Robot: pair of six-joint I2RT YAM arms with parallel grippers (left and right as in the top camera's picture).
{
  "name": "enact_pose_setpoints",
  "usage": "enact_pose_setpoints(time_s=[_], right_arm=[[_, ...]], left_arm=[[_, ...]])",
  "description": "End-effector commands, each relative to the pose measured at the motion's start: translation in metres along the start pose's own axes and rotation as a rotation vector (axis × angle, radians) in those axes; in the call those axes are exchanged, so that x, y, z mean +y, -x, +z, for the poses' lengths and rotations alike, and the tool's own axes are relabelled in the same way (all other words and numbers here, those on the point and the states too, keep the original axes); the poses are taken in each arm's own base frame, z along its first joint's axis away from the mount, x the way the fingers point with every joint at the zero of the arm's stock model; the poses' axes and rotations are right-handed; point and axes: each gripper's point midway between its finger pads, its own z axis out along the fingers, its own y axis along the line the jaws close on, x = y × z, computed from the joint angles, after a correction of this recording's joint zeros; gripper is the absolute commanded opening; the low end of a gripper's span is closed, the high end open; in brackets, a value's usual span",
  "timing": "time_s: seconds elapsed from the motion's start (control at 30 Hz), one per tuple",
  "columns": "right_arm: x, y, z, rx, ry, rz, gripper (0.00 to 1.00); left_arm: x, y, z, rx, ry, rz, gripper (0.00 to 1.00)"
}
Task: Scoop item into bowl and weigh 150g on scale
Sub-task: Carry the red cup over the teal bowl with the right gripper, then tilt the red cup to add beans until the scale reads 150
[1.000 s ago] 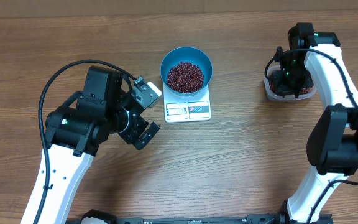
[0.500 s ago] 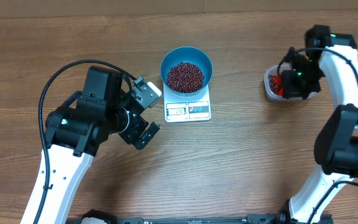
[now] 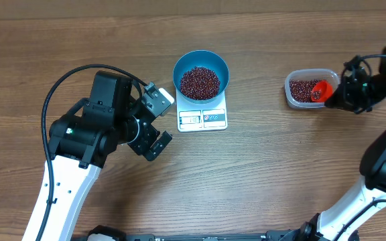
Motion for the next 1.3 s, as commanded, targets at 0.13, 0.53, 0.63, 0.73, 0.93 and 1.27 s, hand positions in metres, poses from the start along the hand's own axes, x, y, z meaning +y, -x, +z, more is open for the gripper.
enact_pose_setpoints(time_s=[0.13,0.53,0.63,0.73,0.93,1.27], right_arm=[[0.047,0.001,-0.053,-0.155,0.212,-0.098,0.04],[0.161,-0.027,-0.068,-0.169,0.295,-0.358,0.04],[0.194,-0.036,-0.055,-0.128,0.311,-0.444,0.04],[0.227,-0.041,-0.038,-0.098,0.307,-0.507,0.04],[0.274,-0.037,-0.007,-0.139,0.205,-0.653,0.04],[0.308,-0.02,0.016,-0.283,-0.053,-0.862,0.04]], left_arm=[[0.002,0.007,-0.005,-0.024,0.007,-0.006,0.99],[0.002,0.007,-0.005,-0.024,0.007,-0.006,1.0],[0.002,0.007,-0.005,-0.024,0.007,-0.005,1.0],[0.002,0.007,-0.005,-0.024,0.007,-0.006,1.0],[0.002,0.007,-0.005,-0.024,0.007,-0.006,1.0],[0.002,0.007,-0.005,-0.024,0.007,-0.006,1.0]])
